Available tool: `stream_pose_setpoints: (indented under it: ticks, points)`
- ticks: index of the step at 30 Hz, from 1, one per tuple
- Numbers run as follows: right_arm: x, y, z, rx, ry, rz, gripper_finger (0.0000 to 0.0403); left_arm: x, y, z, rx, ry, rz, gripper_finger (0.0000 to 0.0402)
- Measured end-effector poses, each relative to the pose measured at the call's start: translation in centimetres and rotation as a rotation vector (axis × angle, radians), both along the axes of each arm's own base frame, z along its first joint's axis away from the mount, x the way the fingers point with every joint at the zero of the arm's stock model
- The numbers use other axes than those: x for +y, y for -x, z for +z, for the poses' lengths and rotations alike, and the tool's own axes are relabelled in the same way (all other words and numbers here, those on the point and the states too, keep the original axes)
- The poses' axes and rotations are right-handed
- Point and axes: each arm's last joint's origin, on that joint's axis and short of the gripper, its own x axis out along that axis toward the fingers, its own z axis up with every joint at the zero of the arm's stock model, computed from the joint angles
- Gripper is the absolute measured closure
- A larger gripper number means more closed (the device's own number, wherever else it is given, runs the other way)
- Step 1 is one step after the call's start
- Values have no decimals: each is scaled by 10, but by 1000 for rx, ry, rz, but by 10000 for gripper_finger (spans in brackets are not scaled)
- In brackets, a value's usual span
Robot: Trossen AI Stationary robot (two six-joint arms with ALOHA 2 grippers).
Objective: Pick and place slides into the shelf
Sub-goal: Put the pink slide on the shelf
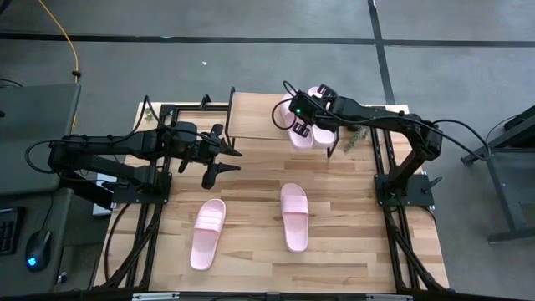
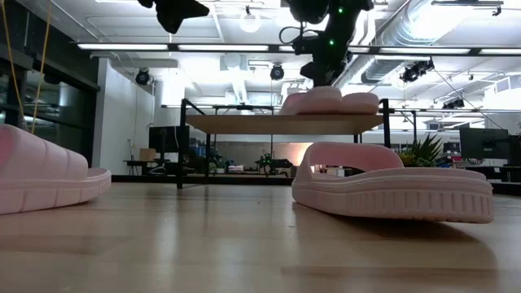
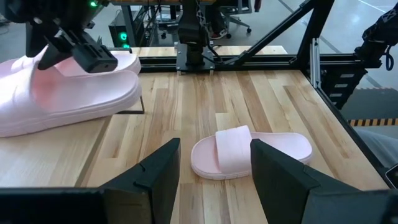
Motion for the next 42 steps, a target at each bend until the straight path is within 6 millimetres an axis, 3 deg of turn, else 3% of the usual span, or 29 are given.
stream_pose_setpoints:
  ticks: [9, 30, 42]
  points:
    - [-5, 2, -1, -33, -49, -7, 300, 0, 0, 0, 0, 0, 0, 222]
    - [28, -7, -4, 14, -83, 101, 300, 0, 0, 0, 0, 0, 0, 222]
    - [27, -4, -4, 47, -40, 49, 300, 0, 0, 0, 0, 0, 0, 222]
